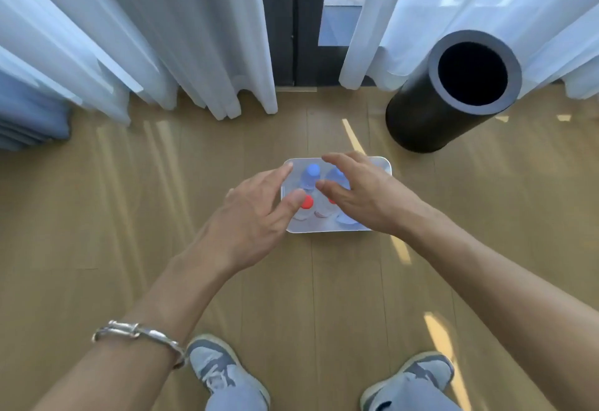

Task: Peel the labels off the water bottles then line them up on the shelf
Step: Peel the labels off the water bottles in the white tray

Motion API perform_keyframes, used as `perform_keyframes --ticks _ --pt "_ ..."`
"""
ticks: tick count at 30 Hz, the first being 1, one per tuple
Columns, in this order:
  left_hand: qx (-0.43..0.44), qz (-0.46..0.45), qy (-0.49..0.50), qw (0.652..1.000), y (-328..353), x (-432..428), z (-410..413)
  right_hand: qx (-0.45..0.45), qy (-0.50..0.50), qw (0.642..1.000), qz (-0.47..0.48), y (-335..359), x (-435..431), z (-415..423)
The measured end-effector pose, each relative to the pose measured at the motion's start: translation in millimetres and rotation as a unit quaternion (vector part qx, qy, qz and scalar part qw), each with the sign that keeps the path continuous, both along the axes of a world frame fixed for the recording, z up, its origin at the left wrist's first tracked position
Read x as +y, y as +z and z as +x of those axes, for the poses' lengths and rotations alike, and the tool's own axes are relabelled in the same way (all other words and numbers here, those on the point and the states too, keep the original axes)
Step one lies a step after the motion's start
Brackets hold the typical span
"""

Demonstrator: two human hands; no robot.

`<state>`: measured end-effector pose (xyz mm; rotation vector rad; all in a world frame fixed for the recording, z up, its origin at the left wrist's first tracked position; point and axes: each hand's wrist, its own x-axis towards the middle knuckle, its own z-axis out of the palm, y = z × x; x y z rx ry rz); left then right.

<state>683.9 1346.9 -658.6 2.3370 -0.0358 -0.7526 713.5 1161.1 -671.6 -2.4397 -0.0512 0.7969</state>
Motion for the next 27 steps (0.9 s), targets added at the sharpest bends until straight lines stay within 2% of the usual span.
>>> perform_keyframes --ticks 10,16,23,27 --pt "-0.019 0.020 -0.022 0.999 -99.3 -7.0 38.2 -0.018 0.011 1.000 -0.006 -96.9 -8.4 36.0" --pt "-0.053 0.008 -0.005 0.999 -155.0 -10.1 58.8 -0.072 0.034 0.997 0.000 -148.1 -9.0 53.5" --pt "-0.092 -0.001 0.015 0.996 -193.1 -19.9 67.5 -0.114 0.073 0.991 -0.003 -178.3 -15.8 58.7" --pt "-0.092 -0.016 0.042 0.995 -197.4 -29.0 57.6 -0.118 0.057 0.991 0.004 -182.4 -30.3 44.4"
